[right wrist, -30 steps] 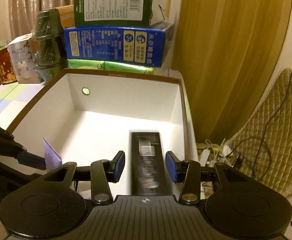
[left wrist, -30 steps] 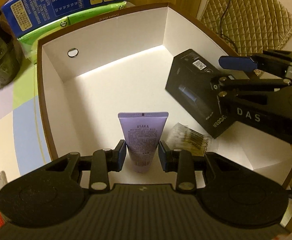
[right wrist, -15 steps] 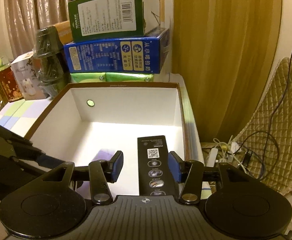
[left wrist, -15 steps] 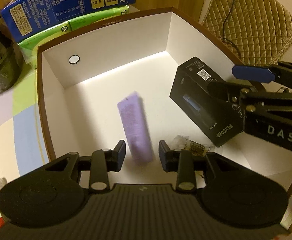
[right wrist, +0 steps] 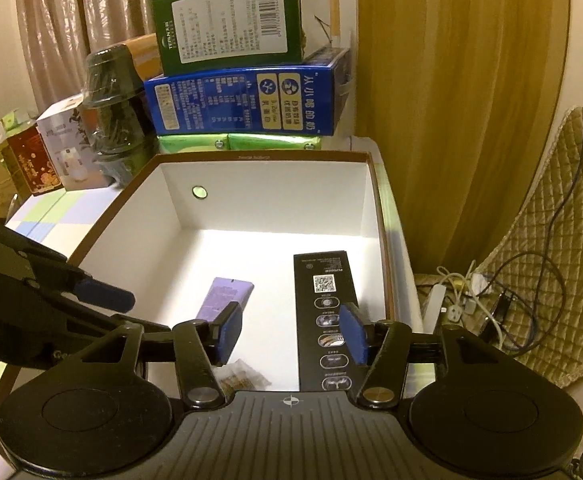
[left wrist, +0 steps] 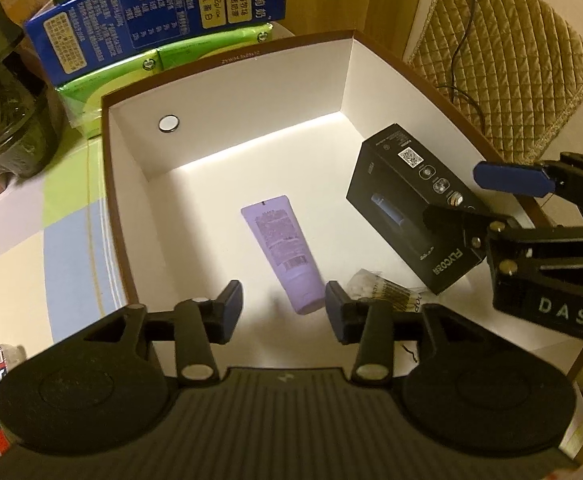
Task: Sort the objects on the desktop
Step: 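Release the purple tube and black box into the white box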
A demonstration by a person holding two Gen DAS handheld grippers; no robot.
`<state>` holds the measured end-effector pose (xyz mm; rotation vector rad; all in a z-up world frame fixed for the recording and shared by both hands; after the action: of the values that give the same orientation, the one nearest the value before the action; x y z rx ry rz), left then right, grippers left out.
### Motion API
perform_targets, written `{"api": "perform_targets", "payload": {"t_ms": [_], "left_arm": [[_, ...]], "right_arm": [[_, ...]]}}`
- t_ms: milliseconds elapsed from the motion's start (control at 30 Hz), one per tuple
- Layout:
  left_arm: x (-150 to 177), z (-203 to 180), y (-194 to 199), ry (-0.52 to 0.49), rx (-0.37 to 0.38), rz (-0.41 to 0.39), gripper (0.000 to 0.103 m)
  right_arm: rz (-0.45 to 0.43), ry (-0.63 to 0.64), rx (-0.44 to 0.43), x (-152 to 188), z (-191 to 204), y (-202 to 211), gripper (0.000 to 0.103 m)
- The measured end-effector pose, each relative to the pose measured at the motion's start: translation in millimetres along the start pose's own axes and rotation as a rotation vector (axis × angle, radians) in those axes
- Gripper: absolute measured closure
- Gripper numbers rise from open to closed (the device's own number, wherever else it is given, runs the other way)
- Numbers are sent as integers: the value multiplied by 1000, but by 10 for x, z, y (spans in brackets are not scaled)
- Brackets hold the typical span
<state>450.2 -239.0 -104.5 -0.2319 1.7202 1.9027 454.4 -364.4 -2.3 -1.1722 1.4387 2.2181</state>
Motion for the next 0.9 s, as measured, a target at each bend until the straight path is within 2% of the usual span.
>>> {"api": "perform_targets", "payload": {"t_ms": [133, 200, 433, 500, 900], "left_arm": [[24, 40, 97, 16, -11, -16, 45], [41, 54, 161, 21, -17, -26, 36], [136, 94, 433, 29, -29, -65, 22], [185, 103, 526, 30, -31, -78, 19], [612, 220, 996, 41, -32, -111, 17]], "right_arm": [[-18, -13, -8, 12, 34, 97, 29], [-23, -20, -16, 17, 58, 151, 24], [-56, -59, -47, 57, 159, 388, 6], [-64, -69, -50, 81, 193, 469, 4], [-92, -71, -33, 274, 434, 921, 2]]}}
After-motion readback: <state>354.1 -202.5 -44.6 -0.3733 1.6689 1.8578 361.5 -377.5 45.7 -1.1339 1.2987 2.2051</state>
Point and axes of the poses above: each gripper's, at about its wrist camera, not at the fingertips, and y roughly against the way its jaws point, z to its left, x to its underside, the point moved 4 cm from there along -y, roughly the way its jaws point, and after that the axes turned 11 degrees about -x, right-handed, at the moved point
